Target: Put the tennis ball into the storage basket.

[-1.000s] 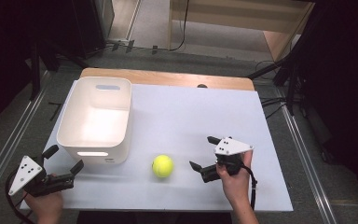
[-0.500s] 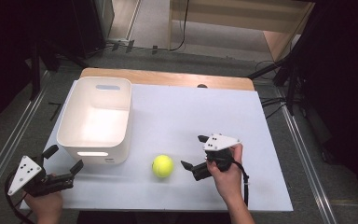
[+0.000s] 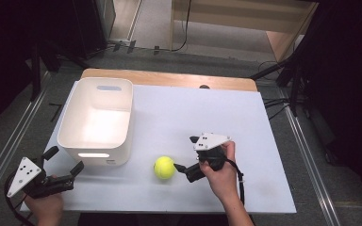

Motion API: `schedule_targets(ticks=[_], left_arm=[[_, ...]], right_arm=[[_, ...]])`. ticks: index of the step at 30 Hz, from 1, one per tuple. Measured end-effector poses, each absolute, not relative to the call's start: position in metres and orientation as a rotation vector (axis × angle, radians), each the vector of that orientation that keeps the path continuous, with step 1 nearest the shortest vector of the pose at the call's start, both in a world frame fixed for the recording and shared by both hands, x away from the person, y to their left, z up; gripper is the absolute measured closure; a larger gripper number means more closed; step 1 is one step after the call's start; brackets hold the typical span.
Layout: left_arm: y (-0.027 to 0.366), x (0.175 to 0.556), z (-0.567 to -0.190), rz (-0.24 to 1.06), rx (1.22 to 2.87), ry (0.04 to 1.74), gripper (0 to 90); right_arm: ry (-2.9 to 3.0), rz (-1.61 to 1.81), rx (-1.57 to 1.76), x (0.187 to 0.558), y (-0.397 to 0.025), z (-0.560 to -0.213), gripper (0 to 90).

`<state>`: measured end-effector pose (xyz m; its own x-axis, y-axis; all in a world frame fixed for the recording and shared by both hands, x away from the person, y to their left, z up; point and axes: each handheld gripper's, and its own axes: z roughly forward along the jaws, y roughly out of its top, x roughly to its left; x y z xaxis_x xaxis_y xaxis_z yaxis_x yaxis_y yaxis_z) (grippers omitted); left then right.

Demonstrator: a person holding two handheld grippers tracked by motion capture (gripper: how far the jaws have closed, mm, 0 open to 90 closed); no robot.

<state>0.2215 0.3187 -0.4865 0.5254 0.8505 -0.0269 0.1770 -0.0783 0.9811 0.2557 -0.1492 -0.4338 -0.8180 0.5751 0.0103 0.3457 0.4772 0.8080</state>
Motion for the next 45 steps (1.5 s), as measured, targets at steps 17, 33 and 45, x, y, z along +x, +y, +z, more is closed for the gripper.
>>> schedule_targets(ticks=[17, 33, 45], left_arm=[[0.320, 0.222, -0.486, 0.704, 1.566, 0.901, 0.0], [0.320, 0.222, -0.486, 0.702, 1.565, 0.901, 0.0], [0.320, 0.222, -0.486, 0.703, 1.562, 0.901, 0.0]], right_arm=[[2.601, 1.180, 0.721, 0.264, -0.122, -0.443, 0.0], [2.726, 0.986, 0.669, 0.269, -0.094, -0.462, 13.0], [2.807, 0.893, 0.644, 0.273, -0.081, -0.474, 13.0]])
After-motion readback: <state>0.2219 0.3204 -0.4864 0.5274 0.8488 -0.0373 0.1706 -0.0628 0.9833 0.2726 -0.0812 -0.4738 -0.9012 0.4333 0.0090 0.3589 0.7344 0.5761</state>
